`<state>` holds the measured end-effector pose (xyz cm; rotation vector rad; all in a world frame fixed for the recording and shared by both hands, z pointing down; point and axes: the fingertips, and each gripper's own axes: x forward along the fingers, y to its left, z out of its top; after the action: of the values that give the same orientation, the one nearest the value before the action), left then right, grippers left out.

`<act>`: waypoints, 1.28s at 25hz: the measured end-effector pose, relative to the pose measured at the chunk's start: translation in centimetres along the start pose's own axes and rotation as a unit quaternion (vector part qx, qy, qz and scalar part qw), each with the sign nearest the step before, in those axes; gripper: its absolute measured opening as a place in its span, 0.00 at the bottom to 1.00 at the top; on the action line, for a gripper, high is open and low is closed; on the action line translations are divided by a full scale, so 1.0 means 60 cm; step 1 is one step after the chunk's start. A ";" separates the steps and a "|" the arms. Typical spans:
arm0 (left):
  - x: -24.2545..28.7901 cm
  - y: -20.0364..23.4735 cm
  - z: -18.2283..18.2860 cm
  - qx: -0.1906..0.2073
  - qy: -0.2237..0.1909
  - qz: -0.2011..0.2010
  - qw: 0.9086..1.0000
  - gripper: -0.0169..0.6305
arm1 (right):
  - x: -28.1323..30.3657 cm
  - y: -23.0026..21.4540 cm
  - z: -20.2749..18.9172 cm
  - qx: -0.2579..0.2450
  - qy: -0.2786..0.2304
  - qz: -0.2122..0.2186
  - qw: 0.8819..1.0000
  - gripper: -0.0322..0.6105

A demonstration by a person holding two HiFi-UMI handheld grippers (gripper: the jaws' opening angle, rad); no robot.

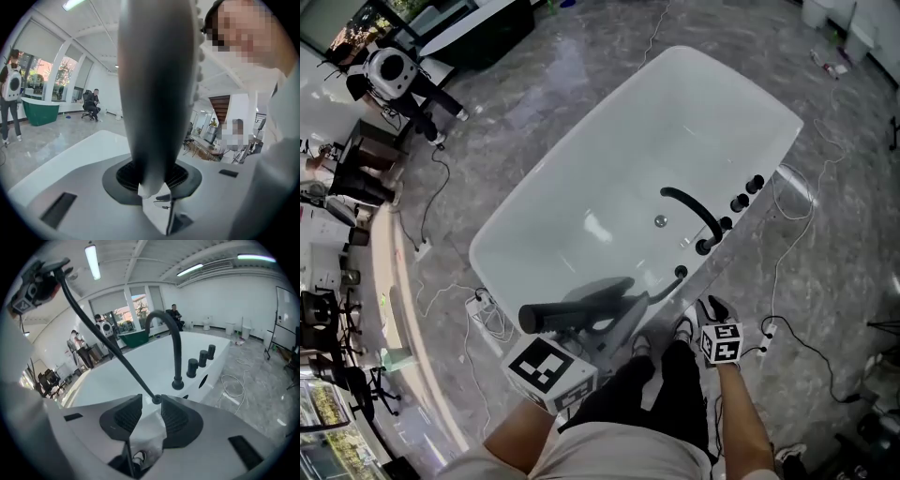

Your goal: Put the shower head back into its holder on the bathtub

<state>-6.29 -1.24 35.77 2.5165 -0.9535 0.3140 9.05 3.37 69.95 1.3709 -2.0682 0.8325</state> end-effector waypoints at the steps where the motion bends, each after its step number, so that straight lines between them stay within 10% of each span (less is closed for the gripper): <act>1: 0.010 -0.002 -0.011 -0.002 0.005 -0.004 1.000 0.18 | -0.022 0.005 0.016 0.013 -0.019 -0.002 1.000 0.25; 15: 0.256 0.038 -0.223 0.046 0.083 0.010 0.995 0.18 | -0.135 0.009 0.159 0.055 -0.161 0.041 0.985 0.25; 32: 0.434 0.122 -0.510 0.092 0.142 0.046 0.985 0.18 | -0.085 -0.062 0.093 0.079 -0.158 0.058 0.983 0.25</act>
<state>6.24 -6.85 74.27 2.5011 -0.9642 0.7995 13.84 1.30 63.32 1.5649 -2.3857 0.8919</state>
